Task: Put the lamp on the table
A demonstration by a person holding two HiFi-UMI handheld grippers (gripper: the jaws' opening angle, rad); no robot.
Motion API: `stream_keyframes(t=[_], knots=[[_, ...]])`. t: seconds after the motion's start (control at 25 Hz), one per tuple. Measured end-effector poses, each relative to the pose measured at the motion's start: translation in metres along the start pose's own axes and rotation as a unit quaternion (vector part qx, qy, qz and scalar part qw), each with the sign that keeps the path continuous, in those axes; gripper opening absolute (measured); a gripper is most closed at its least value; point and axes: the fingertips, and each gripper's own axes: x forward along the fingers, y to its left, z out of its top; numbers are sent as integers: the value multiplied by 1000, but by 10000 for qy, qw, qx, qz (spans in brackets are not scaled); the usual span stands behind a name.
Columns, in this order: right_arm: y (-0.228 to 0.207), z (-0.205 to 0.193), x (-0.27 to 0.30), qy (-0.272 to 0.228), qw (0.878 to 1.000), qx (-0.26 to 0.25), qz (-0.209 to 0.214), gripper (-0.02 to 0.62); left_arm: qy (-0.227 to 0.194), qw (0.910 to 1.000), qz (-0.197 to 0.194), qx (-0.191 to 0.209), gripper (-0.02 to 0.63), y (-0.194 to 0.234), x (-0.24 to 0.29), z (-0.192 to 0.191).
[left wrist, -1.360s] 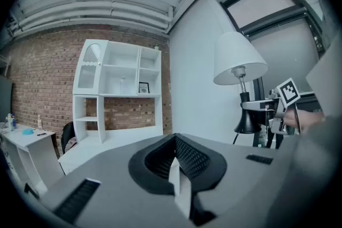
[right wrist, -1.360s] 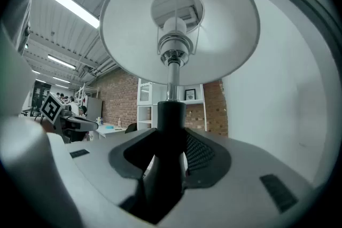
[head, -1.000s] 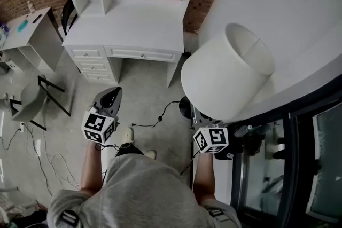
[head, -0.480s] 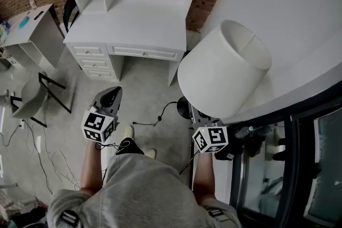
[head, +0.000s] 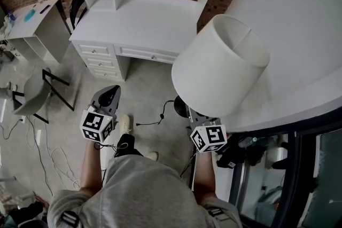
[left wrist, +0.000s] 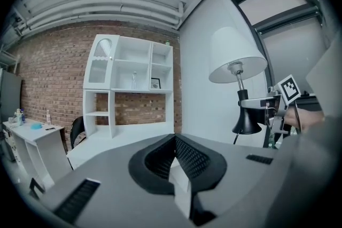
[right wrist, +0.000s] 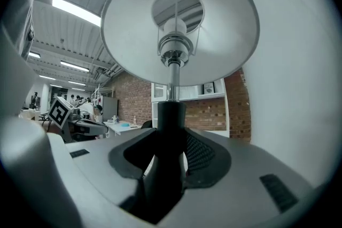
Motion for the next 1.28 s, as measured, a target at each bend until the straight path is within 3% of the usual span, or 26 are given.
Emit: stream_keyframes(t=[0.68,1.0,1.28], knots=[[49,21,205,15,9995,205,240,173,91,9997,183,-109,3,190,57,13],[82,23,307,-15,9987,172,477,173,-147,9994,268,-136,3,281,79,21],[104,17,373,76,9979,199,615,173,-110,9994,278,-188,3,338,100,21]])
